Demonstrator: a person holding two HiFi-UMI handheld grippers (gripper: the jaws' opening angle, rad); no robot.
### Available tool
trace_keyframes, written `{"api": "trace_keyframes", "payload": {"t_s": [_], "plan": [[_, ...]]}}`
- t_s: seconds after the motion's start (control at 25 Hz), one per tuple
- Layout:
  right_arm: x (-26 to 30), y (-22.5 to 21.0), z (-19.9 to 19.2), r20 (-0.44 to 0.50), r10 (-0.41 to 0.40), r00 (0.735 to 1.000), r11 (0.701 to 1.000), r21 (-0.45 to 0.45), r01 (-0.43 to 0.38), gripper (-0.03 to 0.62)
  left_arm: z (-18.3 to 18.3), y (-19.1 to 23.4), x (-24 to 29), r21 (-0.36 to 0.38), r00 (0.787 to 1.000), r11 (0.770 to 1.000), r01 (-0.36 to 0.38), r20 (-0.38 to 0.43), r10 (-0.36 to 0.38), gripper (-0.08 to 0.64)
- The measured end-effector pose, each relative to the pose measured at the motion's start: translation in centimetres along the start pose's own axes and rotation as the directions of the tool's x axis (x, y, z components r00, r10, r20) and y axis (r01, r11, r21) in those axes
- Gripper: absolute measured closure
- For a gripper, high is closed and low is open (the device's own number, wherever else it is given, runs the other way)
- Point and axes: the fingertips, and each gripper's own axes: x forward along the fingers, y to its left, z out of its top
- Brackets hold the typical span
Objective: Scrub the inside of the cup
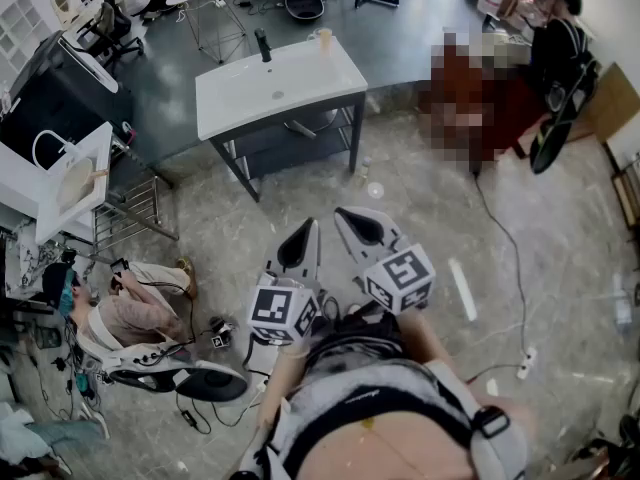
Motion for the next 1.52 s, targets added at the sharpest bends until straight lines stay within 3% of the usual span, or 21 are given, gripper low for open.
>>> {"api": "trace_keyframes", "payload": {"t_s": [0.36, 0.68, 0.92, 1.24, 1.52], "plan": [[-1.0, -1.1, -0.5, 0.03, 0.033, 0.999, 0.999, 0.018, -0.034, 0.591, -0.4, -1.5, 0.5, -0.017, 0.999, 1.0, -0.007, 0.038, 0.008, 0.565], [0.0, -1.6, -1.7, 0.018, 0.066, 0.998, 0.997, 0.045, -0.067, 0.591, -1.6, -0.8, 1.7, -0.038, 1.0, 0.999, -0.013, 0.021, 0.014, 0.565], [4.0, -3.0, -1.0, 0.034, 0.045, 0.998, 0.998, 0.03, -0.046, 0.591, -0.7, 4.0, 3.8, -0.034, 0.997, 0.998, -0.058, 0.05, 0.06, 0.565], [11.7, -5.2, 1.3, 0.047, -0.007, 0.999, 1.0, -0.016, 0.008, 0.591, 1.7, 10.2, 8.5, -0.02, 0.998, 0.998, 0.057, 0.036, -0.056, 0.565], [17.4, -5.8, 1.2, 0.032, -0.046, 0.998, 0.999, 0.002, 0.046, 0.591, 1.6, 15.8, 10.5, -0.015, 0.997, 0.997, 0.08, -0.015, -0.08, 0.565]]}}
